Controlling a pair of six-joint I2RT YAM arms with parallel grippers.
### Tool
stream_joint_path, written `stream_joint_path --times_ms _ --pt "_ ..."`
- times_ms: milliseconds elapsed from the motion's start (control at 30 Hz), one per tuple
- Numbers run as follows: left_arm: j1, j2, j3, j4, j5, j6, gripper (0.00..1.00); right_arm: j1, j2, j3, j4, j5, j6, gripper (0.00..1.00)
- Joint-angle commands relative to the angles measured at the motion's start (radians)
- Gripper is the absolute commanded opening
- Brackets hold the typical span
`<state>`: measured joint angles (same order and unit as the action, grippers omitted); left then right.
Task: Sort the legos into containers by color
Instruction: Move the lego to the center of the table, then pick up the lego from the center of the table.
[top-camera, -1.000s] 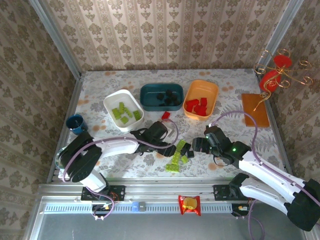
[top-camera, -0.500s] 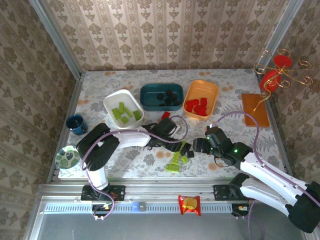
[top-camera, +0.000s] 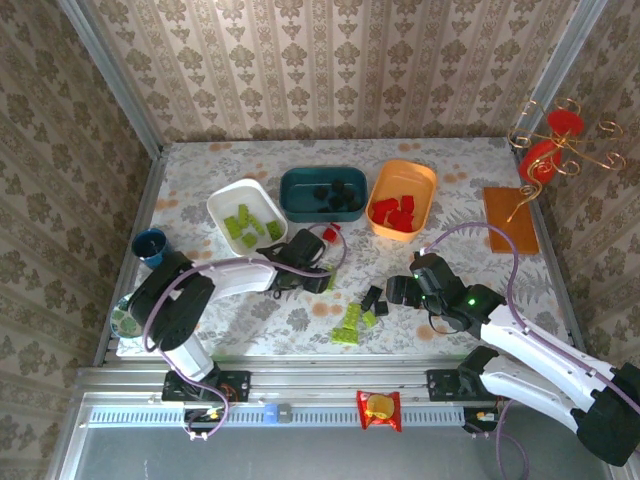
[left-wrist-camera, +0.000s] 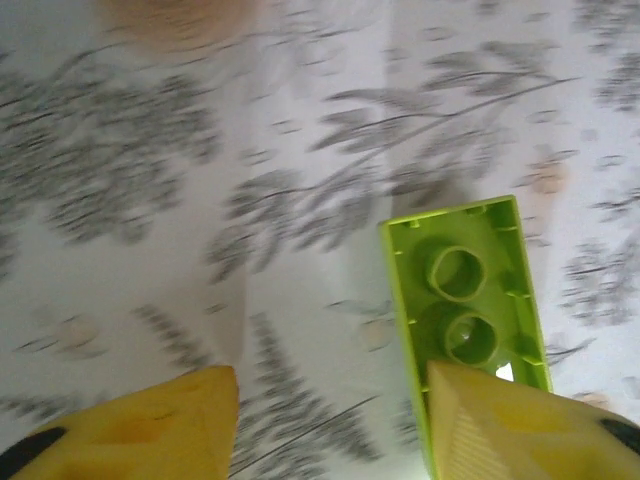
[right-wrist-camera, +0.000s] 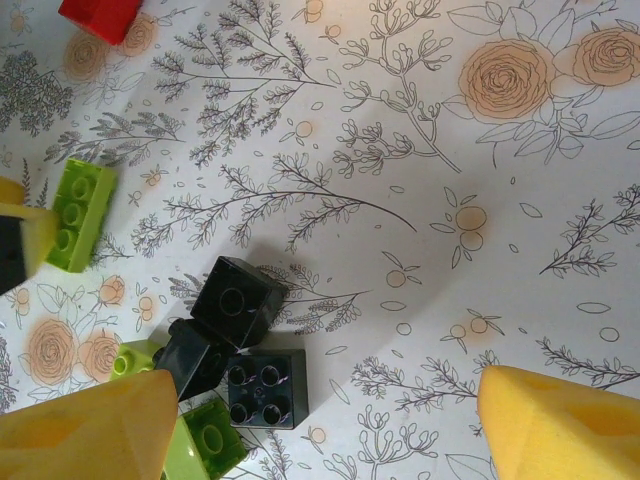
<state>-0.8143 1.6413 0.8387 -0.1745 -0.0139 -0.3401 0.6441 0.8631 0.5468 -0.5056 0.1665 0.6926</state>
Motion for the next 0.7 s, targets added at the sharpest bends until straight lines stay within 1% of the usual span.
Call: stream_joint_path --times_ms 0,100,167,233,300,367,400,433,500,667 --pt "-0.018 -0.071 -0.01 -0.031 -0.005 0.011 0.61 0.007 -0.001 -0.001 -0.014 0.027 0.004 0.8" --pt "-0.067 -0.099 0.005 -0.022 -0.006 0.01 0.68 0.006 0.001 0.001 -0.012 0.028 0.006 0.8" --pt "-0.092 -0.079 0.019 -0.014 -0.002 0.006 0.71 0.006 0.001 -0.002 -0.008 0.028 0.007 0.81" --pt "-0.097 -0.031 0.035 -0.018 -0.012 0.003 0.72 0.006 0.003 -0.004 -0.007 0.027 0.007 0.81" --pt "-0.093 0.013 0.041 -0.021 -0.046 -0.008 0.72 0.006 0.002 -0.005 -0.008 0.026 0.008 0.81" --pt "-0.085 0.04 0.02 0.02 -0.082 -0.015 0.72 0.006 -0.005 -0.007 -0.014 0.025 0.008 0.81" --pt "-0.076 0.052 0.013 0.04 -0.076 -0.02 0.72 0.006 -0.01 -0.009 -0.015 0.027 0.009 0.81" --pt "-0.068 0.069 0.011 0.058 -0.059 -0.024 0.72 0.006 -0.016 -0.011 -0.018 0.027 0.01 0.81" --pt "-0.063 0.101 0.019 0.074 -0.04 -0.028 0.66 0.006 -0.023 -0.01 -0.025 0.031 0.01 0.81" --pt "-0.062 0.12 0.013 0.099 -0.026 -0.032 0.48 0.006 -0.037 -0.005 -0.027 0.039 0.008 0.81"
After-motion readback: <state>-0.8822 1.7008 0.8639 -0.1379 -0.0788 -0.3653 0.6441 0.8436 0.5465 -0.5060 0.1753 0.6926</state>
